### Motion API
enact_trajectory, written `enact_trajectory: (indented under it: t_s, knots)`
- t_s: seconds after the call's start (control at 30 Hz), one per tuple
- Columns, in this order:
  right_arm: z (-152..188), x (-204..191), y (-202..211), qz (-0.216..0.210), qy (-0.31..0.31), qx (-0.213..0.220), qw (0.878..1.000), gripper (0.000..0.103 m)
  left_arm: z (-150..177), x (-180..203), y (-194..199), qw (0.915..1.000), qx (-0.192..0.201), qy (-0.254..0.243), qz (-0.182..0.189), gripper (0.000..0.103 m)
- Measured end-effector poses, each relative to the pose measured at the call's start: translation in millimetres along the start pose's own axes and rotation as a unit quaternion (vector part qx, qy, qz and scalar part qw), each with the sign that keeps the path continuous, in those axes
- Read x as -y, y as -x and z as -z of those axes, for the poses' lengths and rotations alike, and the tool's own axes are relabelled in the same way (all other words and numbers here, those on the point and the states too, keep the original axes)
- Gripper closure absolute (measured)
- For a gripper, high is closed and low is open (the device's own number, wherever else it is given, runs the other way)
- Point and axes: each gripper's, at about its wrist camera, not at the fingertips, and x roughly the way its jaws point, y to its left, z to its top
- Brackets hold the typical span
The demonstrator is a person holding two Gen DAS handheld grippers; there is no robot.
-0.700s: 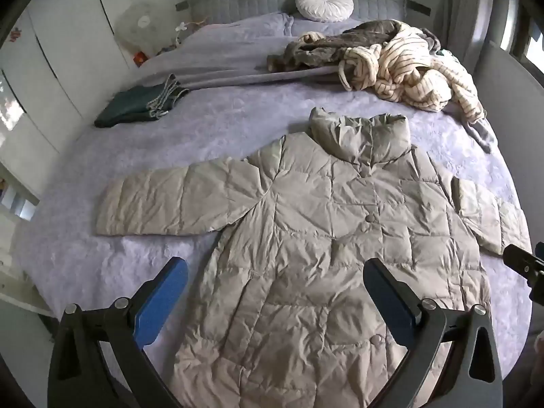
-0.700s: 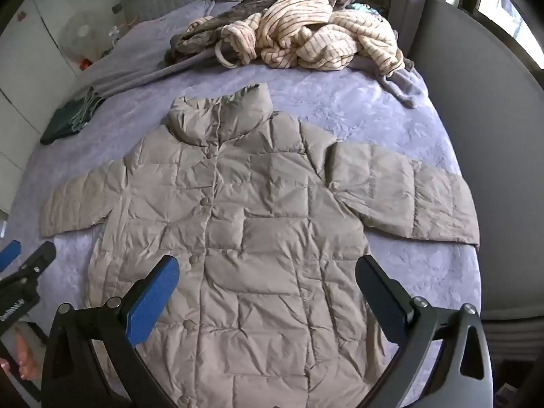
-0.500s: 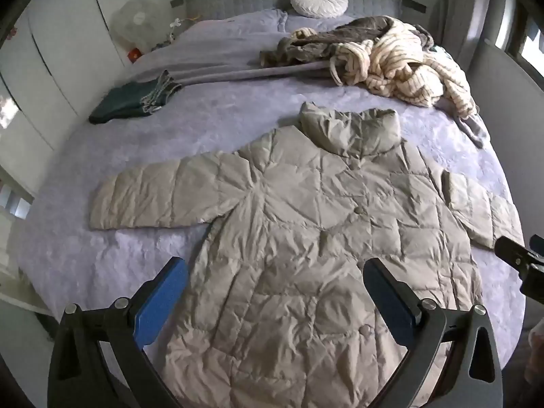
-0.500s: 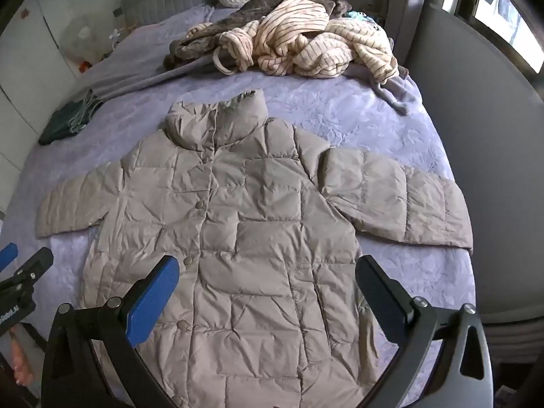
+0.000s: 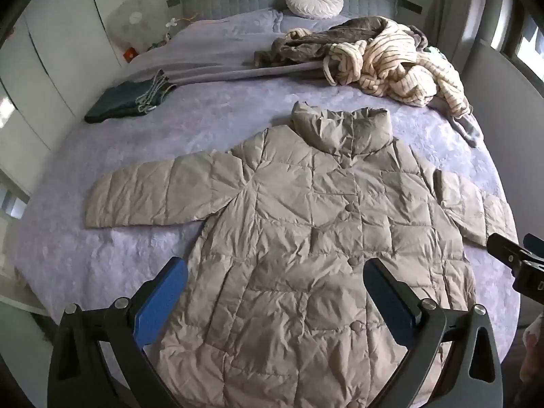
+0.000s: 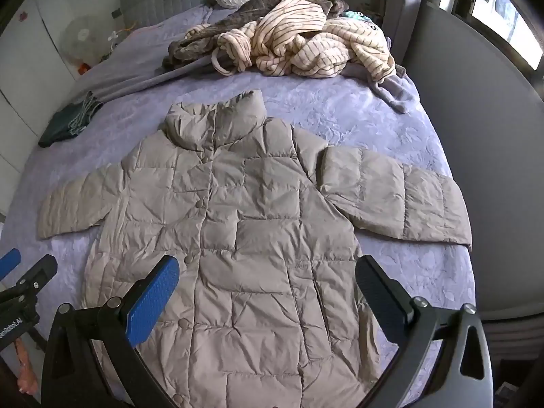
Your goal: Fold large clothes
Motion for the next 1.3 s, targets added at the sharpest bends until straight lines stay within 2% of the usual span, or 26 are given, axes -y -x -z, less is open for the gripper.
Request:
enact_trajectory:
  t_s: [1.3]
  knots:
    - [-0.8,0.8,6.0,-0.002,0.003,0.005,1.000,0.000,-2.1,1.9,4.8,1.0000,0.006,-0.003,0.006,0.000]
